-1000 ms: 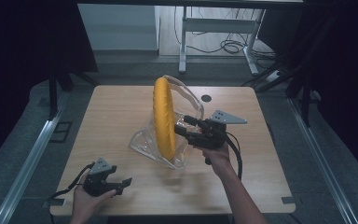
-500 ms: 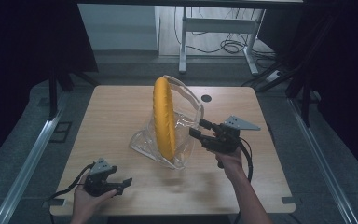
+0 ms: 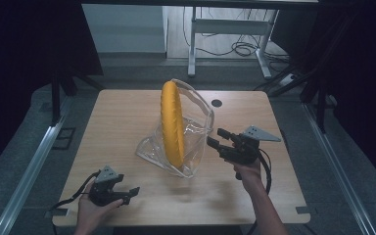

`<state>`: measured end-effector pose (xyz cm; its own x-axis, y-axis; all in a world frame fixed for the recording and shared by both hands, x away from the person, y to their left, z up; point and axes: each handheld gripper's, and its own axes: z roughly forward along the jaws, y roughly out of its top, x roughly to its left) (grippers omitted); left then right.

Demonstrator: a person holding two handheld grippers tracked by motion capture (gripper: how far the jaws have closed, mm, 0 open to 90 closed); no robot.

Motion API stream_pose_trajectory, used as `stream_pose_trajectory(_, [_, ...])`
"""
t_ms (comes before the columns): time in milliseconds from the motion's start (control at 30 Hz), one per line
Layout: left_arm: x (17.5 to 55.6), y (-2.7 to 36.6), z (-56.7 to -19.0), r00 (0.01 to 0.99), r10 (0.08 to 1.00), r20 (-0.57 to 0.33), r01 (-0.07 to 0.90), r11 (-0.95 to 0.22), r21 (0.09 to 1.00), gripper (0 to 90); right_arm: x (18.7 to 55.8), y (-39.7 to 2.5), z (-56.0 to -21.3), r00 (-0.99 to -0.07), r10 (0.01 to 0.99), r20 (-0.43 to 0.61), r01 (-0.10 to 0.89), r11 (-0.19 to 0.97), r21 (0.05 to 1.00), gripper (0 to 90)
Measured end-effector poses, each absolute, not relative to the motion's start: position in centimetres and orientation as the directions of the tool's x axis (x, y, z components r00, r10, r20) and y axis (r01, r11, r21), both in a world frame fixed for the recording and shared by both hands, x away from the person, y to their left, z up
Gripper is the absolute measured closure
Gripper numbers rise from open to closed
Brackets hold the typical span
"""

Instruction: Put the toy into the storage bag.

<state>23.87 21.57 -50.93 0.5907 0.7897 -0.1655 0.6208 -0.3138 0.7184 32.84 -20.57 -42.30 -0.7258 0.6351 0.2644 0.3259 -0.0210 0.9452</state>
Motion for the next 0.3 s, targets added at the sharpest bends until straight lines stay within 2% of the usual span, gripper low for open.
stream_pose_trajectory(300, [23.85, 21.66, -50.88, 0.592, 0.790, -0.161, 0.618, -0.317, 0.719, 18.7, 32.88, -20.37, -42.39, -0.730, 0.632, 0.261, 0.326, -0.014, 0.945, 37.5])
